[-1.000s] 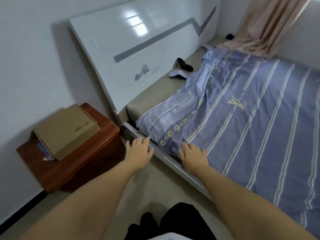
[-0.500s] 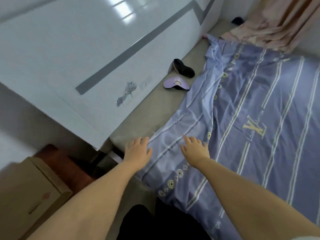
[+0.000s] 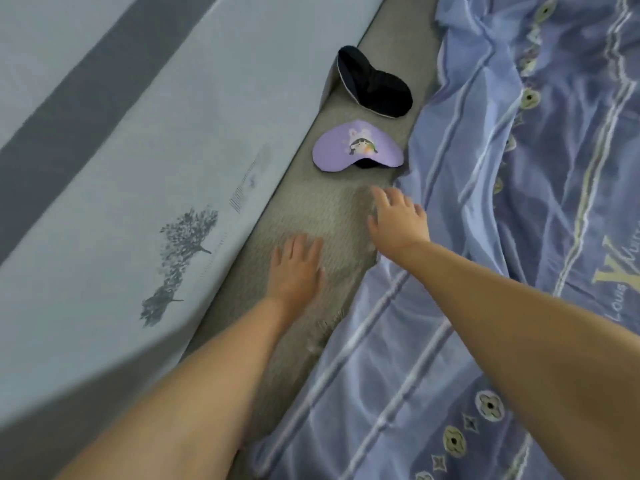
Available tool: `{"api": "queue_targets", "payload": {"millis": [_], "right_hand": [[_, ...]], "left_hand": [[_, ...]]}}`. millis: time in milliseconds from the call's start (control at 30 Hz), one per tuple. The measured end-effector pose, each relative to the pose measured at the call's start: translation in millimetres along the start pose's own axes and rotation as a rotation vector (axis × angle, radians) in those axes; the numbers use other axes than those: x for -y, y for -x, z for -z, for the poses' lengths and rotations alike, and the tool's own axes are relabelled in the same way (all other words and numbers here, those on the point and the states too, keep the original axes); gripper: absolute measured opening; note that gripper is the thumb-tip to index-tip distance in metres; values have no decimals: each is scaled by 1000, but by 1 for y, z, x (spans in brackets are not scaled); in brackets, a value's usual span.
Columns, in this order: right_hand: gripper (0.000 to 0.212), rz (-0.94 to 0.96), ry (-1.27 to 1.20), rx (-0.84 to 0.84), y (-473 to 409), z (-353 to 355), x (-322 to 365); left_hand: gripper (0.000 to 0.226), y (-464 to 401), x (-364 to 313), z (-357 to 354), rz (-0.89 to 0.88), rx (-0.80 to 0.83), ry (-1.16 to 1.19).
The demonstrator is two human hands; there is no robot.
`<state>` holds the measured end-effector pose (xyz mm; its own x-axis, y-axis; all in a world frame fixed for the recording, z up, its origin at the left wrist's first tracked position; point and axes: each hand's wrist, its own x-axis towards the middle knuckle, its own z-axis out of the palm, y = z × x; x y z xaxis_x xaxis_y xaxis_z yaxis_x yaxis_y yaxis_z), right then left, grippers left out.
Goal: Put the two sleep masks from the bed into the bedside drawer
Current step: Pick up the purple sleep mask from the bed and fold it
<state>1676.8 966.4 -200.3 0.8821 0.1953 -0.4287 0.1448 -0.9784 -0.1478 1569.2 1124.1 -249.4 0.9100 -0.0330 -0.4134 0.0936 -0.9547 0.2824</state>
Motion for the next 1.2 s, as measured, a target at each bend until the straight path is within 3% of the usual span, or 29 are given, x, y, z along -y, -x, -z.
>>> {"api": "queue_targets", "payload": {"millis": [233, 300, 467, 600, 733, 800, 867, 933, 1033, 1100, 1200], "right_hand": [[73, -35, -7, -245, -93, -12, 19], [76, -26, -3, -233, -108, -15, 18], [66, -42, -32, -223, -127, -12, 8], [63, -12, -309, -268, -104, -1, 11], [55, 74, -683, -247, -41, 26, 16], [53, 89, -767, -208, -4, 43, 17], [50, 74, -869, -158, 33, 62, 17], [49, 86, -952, -113, 69, 81, 16], [50, 165, -985, -85, 127, 105, 12], [53, 228, -992, -76, 168, 125, 9], [54, 374, -1007, -45, 224, 154, 6]], "left_hand": [[53, -11, 35, -45, -123, -260, -109], [54, -14, 35, -50, -125, -304, -127], [57, -15, 37, -56, -128, -294, -157], [55, -13, 34, -47, -117, -235, -136], [51, -6, 28, -6, -98, 69, 88], [52, -3, 16, 31, 32, 180, 442], [45, 5, 1, 77, 374, 114, 978], [33, 25, -12, 112, 463, -95, 1224], [24, 75, -35, 155, 404, -383, 1298], [15, 115, -53, 172, 326, -489, 1235], [9, 176, -93, 185, 43, -266, 1250]]}}
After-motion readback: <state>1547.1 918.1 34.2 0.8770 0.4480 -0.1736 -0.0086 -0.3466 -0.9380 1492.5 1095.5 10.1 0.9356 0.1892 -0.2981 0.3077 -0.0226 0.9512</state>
